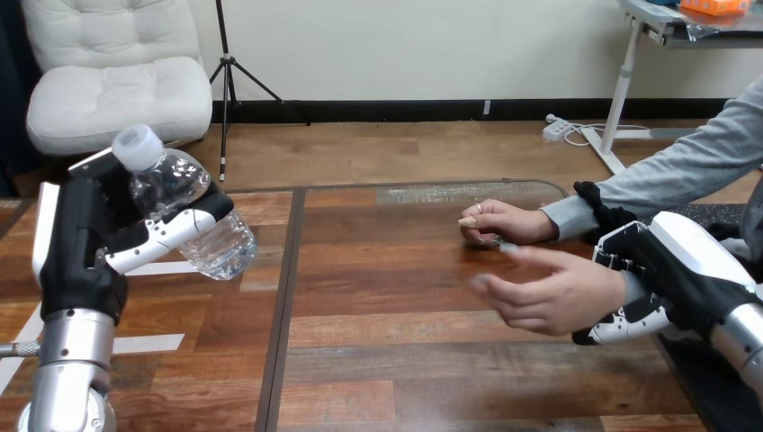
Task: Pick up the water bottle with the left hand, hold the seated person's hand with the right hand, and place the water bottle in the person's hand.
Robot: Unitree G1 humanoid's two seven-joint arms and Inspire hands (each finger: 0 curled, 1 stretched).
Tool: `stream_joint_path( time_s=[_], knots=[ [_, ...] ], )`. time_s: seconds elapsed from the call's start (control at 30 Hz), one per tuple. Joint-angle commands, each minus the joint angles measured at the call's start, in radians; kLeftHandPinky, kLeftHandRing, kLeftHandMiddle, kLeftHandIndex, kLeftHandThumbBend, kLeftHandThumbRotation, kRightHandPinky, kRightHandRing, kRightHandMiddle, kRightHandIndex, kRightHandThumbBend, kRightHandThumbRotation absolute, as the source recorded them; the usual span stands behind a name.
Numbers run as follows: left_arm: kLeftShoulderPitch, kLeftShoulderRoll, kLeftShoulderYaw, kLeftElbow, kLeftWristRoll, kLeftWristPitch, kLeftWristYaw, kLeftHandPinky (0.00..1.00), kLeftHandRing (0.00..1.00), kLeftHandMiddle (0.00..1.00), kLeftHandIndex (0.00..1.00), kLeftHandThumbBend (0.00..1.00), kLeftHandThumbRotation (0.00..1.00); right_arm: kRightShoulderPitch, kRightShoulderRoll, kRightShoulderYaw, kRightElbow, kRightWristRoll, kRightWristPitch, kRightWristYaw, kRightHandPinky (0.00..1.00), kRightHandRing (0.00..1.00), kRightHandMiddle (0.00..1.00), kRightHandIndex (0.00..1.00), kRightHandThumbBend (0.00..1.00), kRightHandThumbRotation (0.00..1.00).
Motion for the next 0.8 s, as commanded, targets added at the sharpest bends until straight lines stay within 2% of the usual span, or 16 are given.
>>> stream_joint_path(
  time_s=[0.0,0.6,0.77],
  knots=[
    [-0.059,-0.014,-0.014,-0.063,-0.015,-0.010,-0.004,0.27,0.32,0.36,0.38,0.67,0.00,-0.111,0.030,-0.018,-0.044,0.007,-0.002,-0.032,0.17,0.20,0.24,0.25,0.86,0.00],
    [-0.058,-0.024,-0.040,-0.084,-0.004,-0.008,-0.016,0.27,0.31,0.35,0.38,0.65,0.00,-0.158,0.066,0.001,-0.007,-0.007,-0.005,-0.020,0.14,0.17,0.22,0.22,0.79,0.00],
    [-0.055,-0.028,-0.052,-0.094,-0.017,-0.001,-0.039,0.26,0.31,0.35,0.38,0.64,0.00,-0.172,0.071,0.009,0.006,-0.014,0.005,-0.016,0.14,0.18,0.22,0.23,0.78,0.00]
  ],
)
